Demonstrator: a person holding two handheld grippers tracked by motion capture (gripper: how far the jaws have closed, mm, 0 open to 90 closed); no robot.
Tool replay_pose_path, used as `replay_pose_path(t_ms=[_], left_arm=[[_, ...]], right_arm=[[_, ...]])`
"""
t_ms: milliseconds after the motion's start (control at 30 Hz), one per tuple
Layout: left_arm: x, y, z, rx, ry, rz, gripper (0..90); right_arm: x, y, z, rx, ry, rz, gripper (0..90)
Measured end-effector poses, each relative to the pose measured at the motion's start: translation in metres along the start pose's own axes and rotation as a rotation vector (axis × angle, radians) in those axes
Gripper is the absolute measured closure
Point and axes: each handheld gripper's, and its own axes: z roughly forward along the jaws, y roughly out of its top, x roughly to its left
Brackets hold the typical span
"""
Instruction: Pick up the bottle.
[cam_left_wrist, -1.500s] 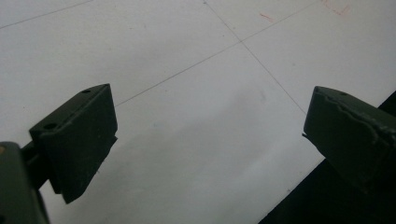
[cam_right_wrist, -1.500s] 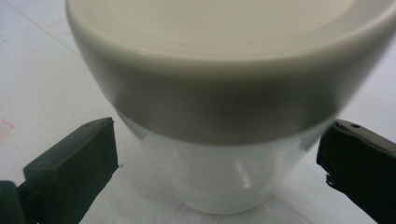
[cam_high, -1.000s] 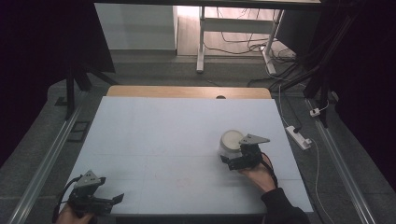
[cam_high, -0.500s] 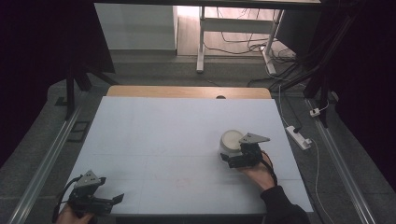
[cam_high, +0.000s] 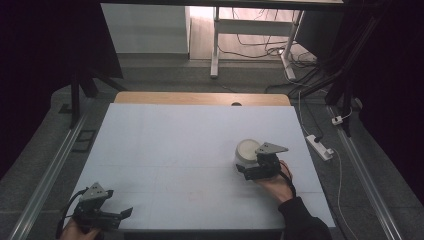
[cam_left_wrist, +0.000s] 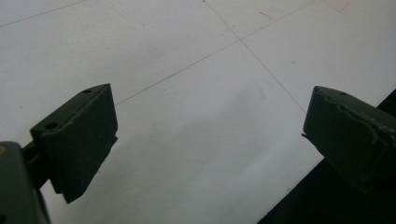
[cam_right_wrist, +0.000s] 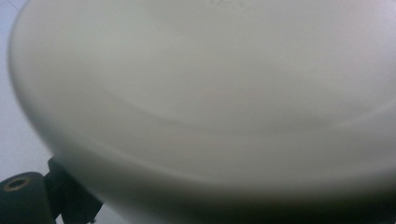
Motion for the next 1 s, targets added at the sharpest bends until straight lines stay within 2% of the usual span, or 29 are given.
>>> replay_pose_path(t_ms=[400,1000], left_arm=[[0.0,0.0,0.0,-0.001,-0.001,-0.002,4.2],[0.001,0.0,0.0,0.002,-0.004,-0.012,4.2]], right_arm=[[0.008,0.008,-0.006,-0.033,0.036,-0.009,6.7],[0.044,0.031,-0.009,-0.057,0.126,-0.059,6.7]])
